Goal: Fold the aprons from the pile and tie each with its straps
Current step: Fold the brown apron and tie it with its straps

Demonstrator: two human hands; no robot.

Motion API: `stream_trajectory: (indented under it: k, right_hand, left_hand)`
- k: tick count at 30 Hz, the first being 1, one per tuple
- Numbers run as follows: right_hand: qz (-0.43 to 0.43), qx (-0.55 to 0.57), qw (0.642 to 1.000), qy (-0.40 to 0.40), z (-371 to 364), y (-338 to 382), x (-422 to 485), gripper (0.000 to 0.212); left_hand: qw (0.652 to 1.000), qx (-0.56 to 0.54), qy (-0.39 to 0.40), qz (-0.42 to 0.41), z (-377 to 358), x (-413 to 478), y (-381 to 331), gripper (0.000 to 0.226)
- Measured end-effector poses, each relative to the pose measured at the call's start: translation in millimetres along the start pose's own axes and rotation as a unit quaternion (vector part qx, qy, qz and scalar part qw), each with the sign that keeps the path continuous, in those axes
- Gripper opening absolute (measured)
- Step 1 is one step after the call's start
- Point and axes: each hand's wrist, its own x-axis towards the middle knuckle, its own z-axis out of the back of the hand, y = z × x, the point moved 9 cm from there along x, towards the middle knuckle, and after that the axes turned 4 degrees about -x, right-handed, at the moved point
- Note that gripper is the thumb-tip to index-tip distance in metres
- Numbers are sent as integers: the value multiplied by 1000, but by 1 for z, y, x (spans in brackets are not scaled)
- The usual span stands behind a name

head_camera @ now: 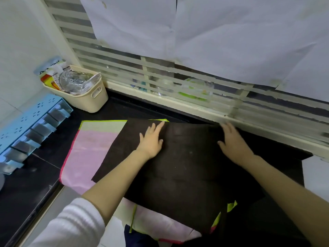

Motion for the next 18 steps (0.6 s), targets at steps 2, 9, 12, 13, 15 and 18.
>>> stream_trajectory:
  k: [2,9,12,13,15,18]
  right_hand:
    - [56,-16,996,62,-32,19,-24,68]
    - [22,-118,974,193,-120,8,-110,81]
    - [-55,-87,989,110,-110,-19,-127,76]
    - [-87,-67,991,79,-103,-31,-132,76]
    - [-156,-32,987,37,-90,-57,-143,78]
    - [-244,8,970,7,-74,-104,-157,84]
  left_hand:
    - [998,48,27,-29,-23,-20,-7,66]
    - [963,167,206,-58,-124,-87,3,79]
    - [958,172,225,-43,-135,-94,10,87]
    - [959,171,223,-39,-135,-93,11,88]
    - [958,178,224,-27,-133,-92,8,88]
    - [958,210,194,-21,-134,-89,-8,77]
